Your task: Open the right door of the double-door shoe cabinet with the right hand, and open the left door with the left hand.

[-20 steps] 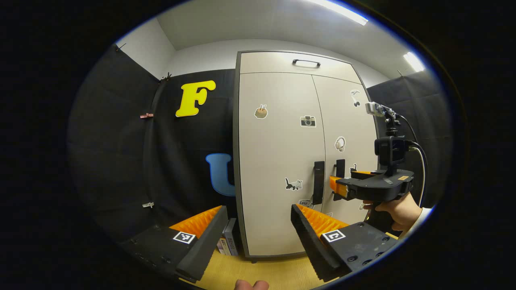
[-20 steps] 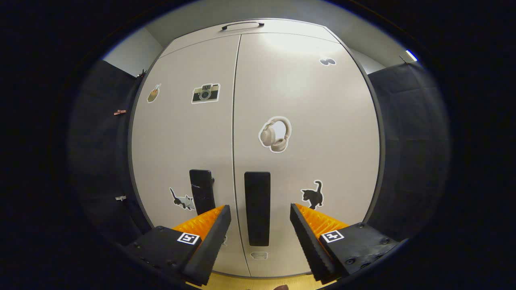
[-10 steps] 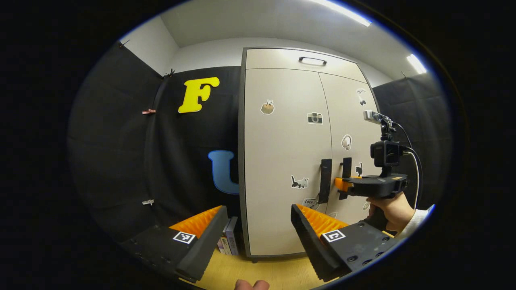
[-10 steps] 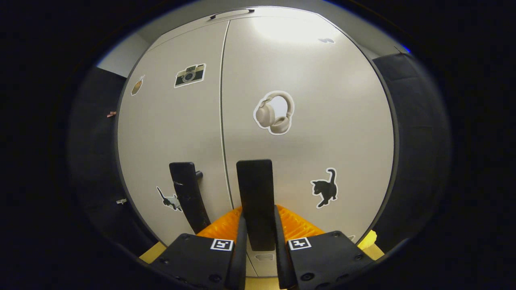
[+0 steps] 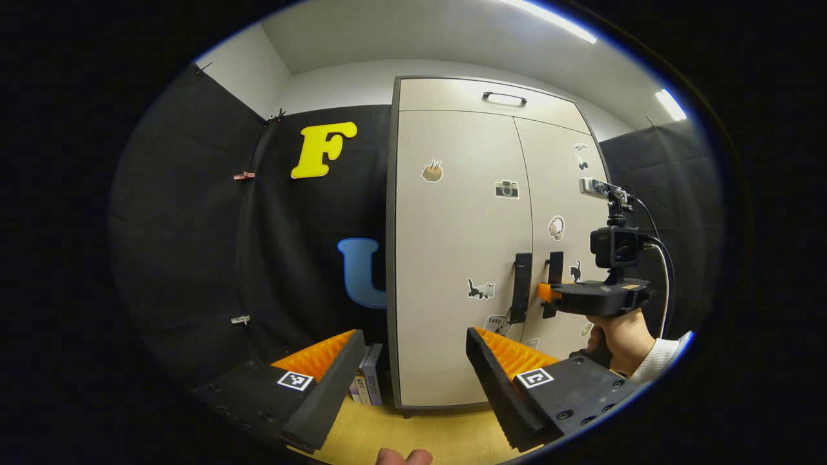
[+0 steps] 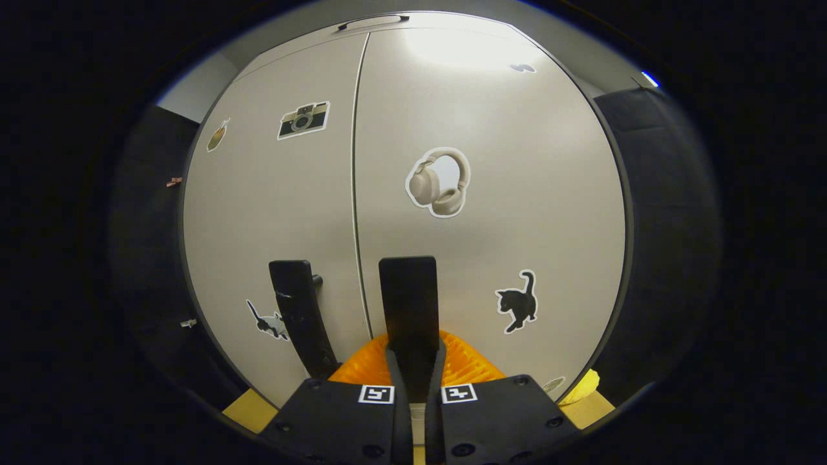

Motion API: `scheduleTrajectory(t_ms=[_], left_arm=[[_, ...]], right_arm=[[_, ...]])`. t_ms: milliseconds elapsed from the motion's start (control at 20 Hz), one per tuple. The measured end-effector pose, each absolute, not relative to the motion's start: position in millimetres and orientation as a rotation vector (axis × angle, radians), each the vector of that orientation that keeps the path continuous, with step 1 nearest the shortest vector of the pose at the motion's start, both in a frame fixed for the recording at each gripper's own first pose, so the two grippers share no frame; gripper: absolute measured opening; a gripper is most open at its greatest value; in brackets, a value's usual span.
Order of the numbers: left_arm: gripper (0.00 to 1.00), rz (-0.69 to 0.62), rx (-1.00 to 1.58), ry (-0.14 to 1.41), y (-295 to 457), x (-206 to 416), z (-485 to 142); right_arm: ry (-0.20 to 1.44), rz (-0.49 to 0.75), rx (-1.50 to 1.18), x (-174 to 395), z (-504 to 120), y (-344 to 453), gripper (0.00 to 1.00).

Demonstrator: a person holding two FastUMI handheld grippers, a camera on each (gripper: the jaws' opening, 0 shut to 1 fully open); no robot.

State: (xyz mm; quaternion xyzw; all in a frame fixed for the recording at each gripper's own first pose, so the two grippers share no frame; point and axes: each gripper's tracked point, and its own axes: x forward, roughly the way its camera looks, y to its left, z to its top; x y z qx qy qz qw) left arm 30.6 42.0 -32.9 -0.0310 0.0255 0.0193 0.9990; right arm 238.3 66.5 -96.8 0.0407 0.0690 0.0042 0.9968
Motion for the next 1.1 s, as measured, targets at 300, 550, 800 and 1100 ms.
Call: scheduleTrajectory(t_ms=[300, 550, 800, 1100], left_arm=[[0.98, 0.063, -0.060, 0.053, 44, 19, -31], [0.98, 0.066, -0.052, 0.060, 42, 11, -31], [0.98, 0.072, -0.046, 0.055, 40, 4, -26], [0.98, 0.083, -0.049, 0.061, 39, -3, -27]], right_arm=[[0.137, 0.025, 0.100, 223, -92, 63, 0.11], [0.129, 0.064, 0.106, 214, -86, 56, 0.11], [0.106, 0.059, 0.114, 199, -82, 47, 0.11], [0.094, 0.068, 0.135, 191, -79, 39, 0.11]])
